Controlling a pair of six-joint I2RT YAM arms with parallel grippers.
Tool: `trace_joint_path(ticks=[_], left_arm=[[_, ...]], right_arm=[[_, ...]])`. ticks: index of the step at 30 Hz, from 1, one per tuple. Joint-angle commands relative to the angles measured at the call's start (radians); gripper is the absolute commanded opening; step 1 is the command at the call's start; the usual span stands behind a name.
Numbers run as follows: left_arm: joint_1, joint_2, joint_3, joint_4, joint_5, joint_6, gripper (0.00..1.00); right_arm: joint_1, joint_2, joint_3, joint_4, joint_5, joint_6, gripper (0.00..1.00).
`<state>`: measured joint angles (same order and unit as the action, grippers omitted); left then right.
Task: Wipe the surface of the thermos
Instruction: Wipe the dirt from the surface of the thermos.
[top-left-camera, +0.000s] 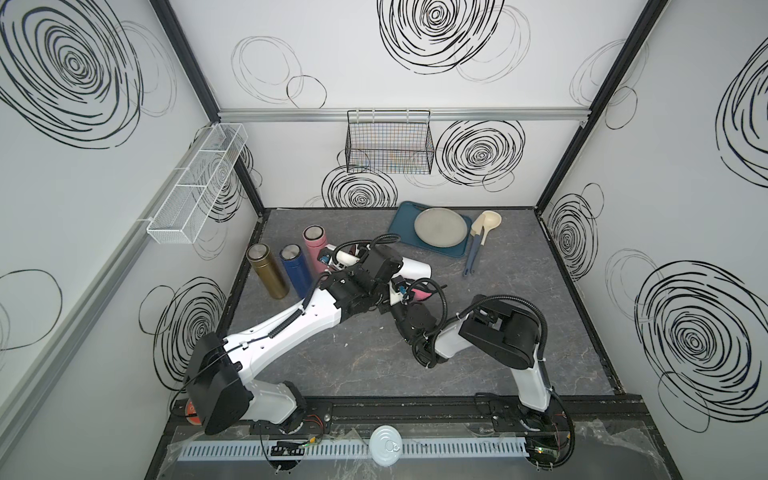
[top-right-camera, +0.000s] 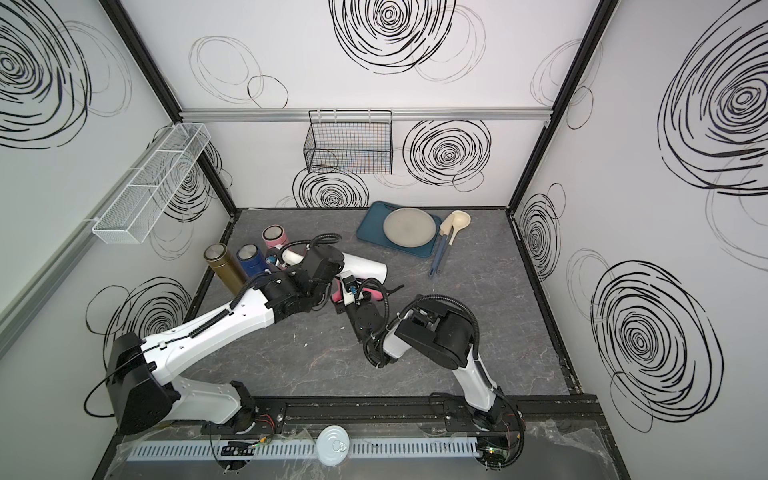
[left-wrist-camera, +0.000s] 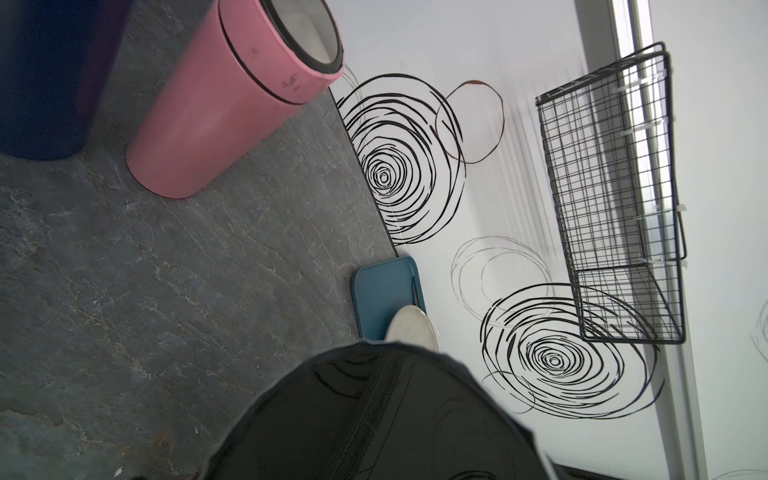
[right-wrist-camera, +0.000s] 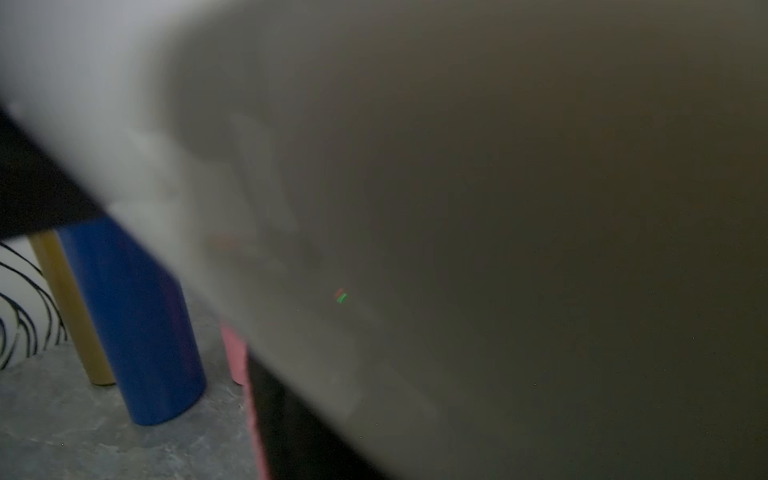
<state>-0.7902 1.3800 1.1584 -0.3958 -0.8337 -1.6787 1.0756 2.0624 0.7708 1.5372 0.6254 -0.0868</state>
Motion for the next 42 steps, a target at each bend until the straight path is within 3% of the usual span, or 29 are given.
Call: trace_joint_path(ticks=[1,9,15,19,23,27,33,37,42], left_arm=[[-0.014,-0.004,-0.011,-0.068,0.028,0.022,0.0],[-0.015,0.004,-0.004,-0.064,0.024,0.031,0.0],[-0.011,-0.017,-0.025,-0.013,-0.004,0.101,0.0],[0.015,-0.026,-0.026,0.045,0.018,0.22,0.0],[0.017,-0.052,-0.054,0.166,0.026,0.357,0.0],[0.018,-0.076,-0.08,0.269,0.028,0.485,0.0],[0.014,-0.092,-0.123,0.391,-0.009,0.66,0.0],[0.014,-0.101,-0.195,0.583,0.05,0.837,0.0],[0.03,-0.123,-0.308,0.854,0.18,1.034,0.0]], right_arm=[[-0.015,-0.031,-0.015,0.183,0.045,-0.032,0.0],[0.02,-0.04,0.088,0.143,0.0,-0.054,0.0],[-0.017,-0.063,-0.077,0.18,0.087,-0.018,0.0],[-0.017,-0.13,-0.158,0.162,0.056,0.001,0.0],[0.037,-0.2,-0.091,0.054,0.006,-0.052,0.0],[0.045,-0.239,-0.074,0.024,-0.085,-0.006,0.0],[0.027,-0.24,-0.183,0.043,-0.012,0.052,0.0],[0.018,-0.248,-0.266,0.058,0.047,0.09,0.0],[0.033,-0.334,-0.251,0.023,-0.037,0.059,0.0]])
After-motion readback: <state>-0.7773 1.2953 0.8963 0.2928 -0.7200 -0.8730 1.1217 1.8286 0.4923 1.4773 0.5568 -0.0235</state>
